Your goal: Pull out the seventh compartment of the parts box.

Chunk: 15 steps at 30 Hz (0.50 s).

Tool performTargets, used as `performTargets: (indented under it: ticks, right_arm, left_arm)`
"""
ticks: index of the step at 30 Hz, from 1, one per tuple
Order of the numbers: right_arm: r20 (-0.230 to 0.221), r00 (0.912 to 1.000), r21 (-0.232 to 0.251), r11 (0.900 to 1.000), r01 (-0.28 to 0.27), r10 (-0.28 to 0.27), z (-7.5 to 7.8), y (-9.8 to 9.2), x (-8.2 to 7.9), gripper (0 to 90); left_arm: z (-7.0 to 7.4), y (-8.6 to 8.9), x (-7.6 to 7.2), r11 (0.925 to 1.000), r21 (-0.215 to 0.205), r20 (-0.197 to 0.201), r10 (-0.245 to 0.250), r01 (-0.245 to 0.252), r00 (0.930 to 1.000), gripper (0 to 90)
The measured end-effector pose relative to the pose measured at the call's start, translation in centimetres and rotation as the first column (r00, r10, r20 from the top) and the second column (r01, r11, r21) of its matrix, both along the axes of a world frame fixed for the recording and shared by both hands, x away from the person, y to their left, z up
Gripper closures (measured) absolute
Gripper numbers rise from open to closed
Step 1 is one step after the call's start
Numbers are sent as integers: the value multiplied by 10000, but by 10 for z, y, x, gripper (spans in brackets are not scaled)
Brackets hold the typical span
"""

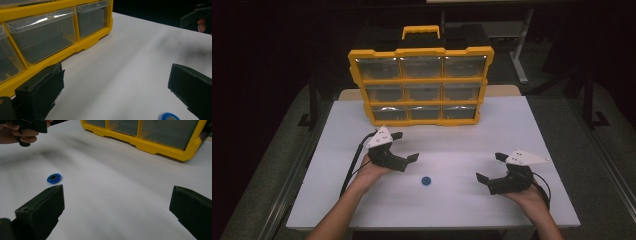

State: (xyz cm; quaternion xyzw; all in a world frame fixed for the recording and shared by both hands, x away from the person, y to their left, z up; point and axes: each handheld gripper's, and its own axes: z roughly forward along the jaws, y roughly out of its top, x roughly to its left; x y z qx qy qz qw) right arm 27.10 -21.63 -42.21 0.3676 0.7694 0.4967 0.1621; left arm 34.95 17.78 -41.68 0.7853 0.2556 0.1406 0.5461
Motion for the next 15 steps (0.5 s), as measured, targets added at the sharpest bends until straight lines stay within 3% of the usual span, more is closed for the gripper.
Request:
performTargets:
  ticks: [10, 15]
  right_arm:
    - [26, 10000, -21, 10000, -19, 19, 0, 0, 0, 0]
    - [35, 10000, -3, 10000, -11, 11, 0, 0, 0, 0]
  left_arm:
    - [-2, -9, 5, 9997, -247, 107, 27, -25, 9999, 2]
    - [-1, -14, 6, 9998, -180, 185, -57, 61, 9998, 2]
